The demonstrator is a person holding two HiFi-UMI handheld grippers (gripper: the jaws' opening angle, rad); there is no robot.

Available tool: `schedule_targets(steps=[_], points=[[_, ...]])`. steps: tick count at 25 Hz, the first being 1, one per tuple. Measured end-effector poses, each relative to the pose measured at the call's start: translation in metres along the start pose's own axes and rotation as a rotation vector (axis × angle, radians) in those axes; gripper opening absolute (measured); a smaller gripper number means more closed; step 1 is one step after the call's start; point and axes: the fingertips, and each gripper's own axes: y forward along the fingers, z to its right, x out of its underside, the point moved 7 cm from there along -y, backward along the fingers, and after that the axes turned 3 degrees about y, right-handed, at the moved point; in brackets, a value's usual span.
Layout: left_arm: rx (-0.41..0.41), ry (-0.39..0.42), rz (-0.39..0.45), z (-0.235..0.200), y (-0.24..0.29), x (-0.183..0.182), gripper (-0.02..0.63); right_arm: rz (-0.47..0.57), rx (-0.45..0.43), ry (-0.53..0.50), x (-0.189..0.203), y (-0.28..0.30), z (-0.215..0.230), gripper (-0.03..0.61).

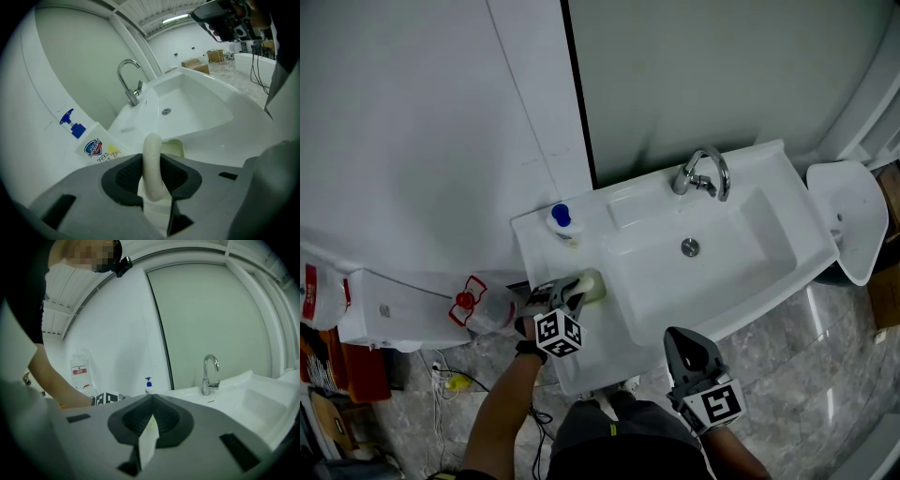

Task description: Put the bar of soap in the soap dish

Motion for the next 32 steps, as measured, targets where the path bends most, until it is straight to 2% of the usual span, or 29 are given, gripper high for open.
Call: schedule_targets(steps=[14, 23, 32], points=[[0.001, 0.165, -0.079, -0.002, 0.023, 0.002, 0.115, -0.012, 0.005, -0.006, -0.001, 0.009, 0.015, 0.011], [0.032, 0.238, -0.128, 0.002, 0.031, 0.003, 0.115, -0.017, 0.003, 0.0, 0.0, 0.017, 0.019, 0.011], [0.06, 0.257, -0.211, 0.005, 0.035, 0.007, 0.115, -0.017, 0.002, 0.006, -0.002, 0.021, 0.022, 0.011]])
